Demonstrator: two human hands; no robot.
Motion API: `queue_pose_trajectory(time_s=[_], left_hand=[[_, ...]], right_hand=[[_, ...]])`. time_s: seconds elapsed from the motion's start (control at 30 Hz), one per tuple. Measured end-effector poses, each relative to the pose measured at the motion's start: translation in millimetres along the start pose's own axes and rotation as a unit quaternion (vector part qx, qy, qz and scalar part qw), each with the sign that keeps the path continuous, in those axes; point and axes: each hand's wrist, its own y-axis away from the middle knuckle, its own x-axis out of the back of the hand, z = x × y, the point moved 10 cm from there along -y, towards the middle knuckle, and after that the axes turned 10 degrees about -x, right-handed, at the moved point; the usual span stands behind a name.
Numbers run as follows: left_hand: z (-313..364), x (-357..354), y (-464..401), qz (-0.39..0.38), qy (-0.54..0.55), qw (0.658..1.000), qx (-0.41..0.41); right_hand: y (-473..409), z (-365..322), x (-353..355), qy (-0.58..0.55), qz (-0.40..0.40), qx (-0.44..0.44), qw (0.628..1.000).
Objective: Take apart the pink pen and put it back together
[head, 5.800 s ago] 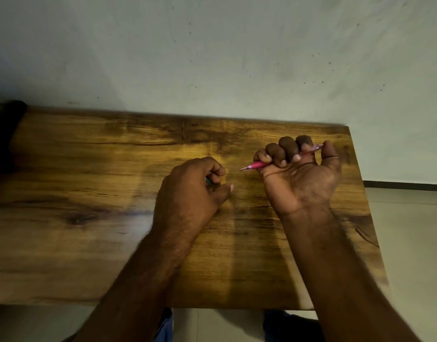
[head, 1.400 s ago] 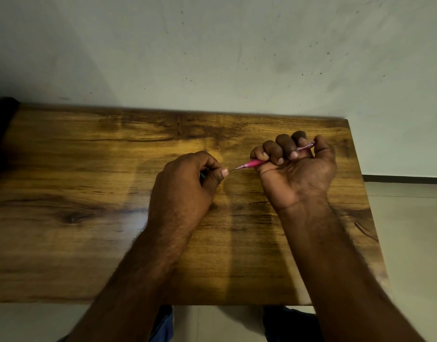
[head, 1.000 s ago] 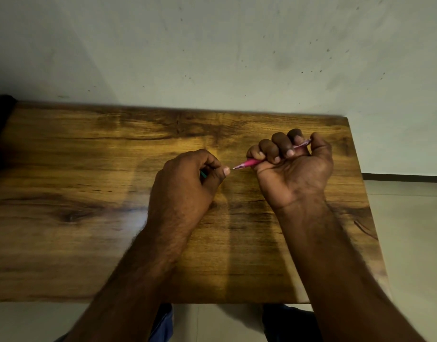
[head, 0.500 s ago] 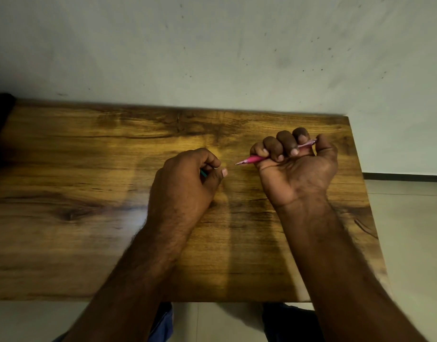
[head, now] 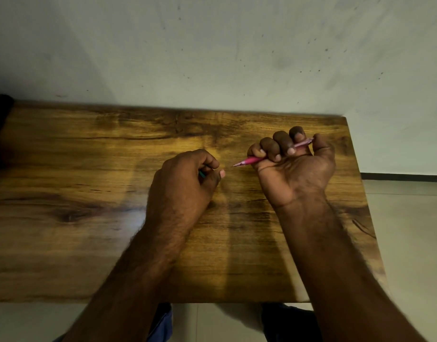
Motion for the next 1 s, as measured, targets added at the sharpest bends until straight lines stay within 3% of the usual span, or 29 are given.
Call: queue_pose_trajectory(time_s=[0.3,0.47,0.57,0.63,0.73,0.8,0.87,1.0], left_hand=[[-11.0,8.8,-2.3,0.02,0.02,0.999,0.032],[-14.5,11.8,-1.0,0.019,0.007,0.999,0.05],[-16.5,11.0,0.2,0.01,-0.005,0.999,0.053],[-18.2,10.9,1.4,0.007,-0.012,0.998,0.056],[-20.3,11.3,2.4,0.006,-0.029,0.997,0.065],[-21.6,11.2,2.7,0.003,-0.045,0.996,0.076],[-22.9,11.1,3.1,0.0,-0.062,0.994,0.086],[-24.9,9.6,2.1,-0.003,-0.074,0.993,0.095]], right_hand=[[0.8,3.2,-0.9,0.049,0.008,-0.019,0.999],[0.7,2.9,3.0,0.153,0.089,-0.01,0.984],[1.9,-0.1,4.1,0.273,0.124,0.032,0.954],[4.7,-2.3,2.5,0.396,0.148,0.07,0.903],[12.0,-8.5,-2.2,0.625,0.201,0.146,0.74],[13.4,-4.0,-7.1,0.708,0.198,0.169,0.656],[12.2,2.5,-8.3,0.758,0.191,0.166,0.601],[11.9,9.2,-11.8,0.809,0.184,0.163,0.534]])
